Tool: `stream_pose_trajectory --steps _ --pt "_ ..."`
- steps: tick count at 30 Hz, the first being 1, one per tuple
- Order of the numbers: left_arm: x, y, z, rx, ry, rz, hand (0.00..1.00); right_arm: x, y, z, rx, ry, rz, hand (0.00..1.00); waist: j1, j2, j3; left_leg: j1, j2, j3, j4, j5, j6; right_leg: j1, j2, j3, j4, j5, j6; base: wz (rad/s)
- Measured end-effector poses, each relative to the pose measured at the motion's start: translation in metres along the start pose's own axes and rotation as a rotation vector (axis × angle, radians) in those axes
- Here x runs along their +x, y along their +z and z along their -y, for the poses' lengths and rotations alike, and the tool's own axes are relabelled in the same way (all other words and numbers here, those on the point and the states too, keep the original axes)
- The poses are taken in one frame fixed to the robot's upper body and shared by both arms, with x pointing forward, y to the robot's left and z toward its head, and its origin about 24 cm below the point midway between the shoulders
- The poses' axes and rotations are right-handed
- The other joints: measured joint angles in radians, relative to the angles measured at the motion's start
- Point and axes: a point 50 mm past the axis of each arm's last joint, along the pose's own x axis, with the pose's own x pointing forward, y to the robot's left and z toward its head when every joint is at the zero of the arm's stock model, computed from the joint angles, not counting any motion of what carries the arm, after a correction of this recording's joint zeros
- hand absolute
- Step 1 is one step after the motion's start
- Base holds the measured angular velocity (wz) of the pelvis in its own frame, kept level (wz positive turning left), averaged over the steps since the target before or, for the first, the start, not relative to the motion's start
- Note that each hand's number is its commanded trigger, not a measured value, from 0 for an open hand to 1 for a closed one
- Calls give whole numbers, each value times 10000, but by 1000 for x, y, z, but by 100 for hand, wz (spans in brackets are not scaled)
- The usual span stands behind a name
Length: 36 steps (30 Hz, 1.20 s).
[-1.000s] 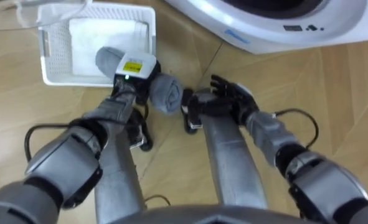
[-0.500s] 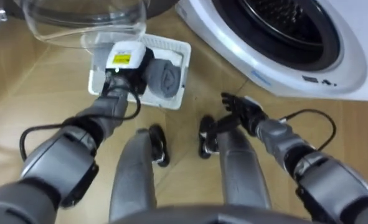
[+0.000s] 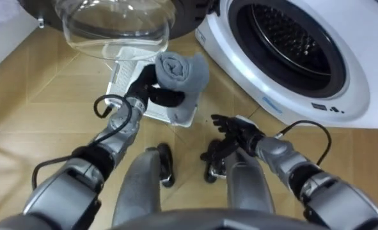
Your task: Put towel into washing machine
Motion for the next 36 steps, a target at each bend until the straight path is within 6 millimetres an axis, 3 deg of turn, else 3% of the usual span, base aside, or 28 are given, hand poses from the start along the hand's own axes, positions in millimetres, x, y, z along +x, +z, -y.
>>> stream_pose_trajectory --steps 6,14,19,21,30,36 --pt "-2 -1 1 -2380 -1097 44 100 -1 3 6 518 -187 263 0 257 0 -2 72 87 -12 -119 52 68 177 150 -27 -356 295 38 -3" --pt "-4 -6 4 -3122 -1619 -111 100 -2 3 9 652 -331 241 0 341 48 -26 251 157 -181 -266 87 43 559 296 -254 -758 409 29 3" --pt "-9 -17 6 -3423 -1712 -422 100 -3 0 10 358 -334 13 0 371 201 -114 249 156 -175 -425 99 19 538 296 -251 -878 407 32 0" --pt "-10 -19 4 -3378 -1774 -479 100 -4 -3 11 178 -325 -117 0 426 292 -146 261 164 -168 -446 105 10 537 303 -251 -892 408 32 0" --pt "-12 -19 8 -1633 -2461 -641 100 -9 -19 10 249 -336 -474 0 624 682 -99 416 148 -93 -672 122 -19 584 299 -193 -904 409 30 -1" --pt "-11 -12 7 -217 -2639 -554 100 -11 -22 15 199 -499 -562 0 593 679 -99 397 158 69 -730 147 -51 464 303 -78 -902 397 10 -5"
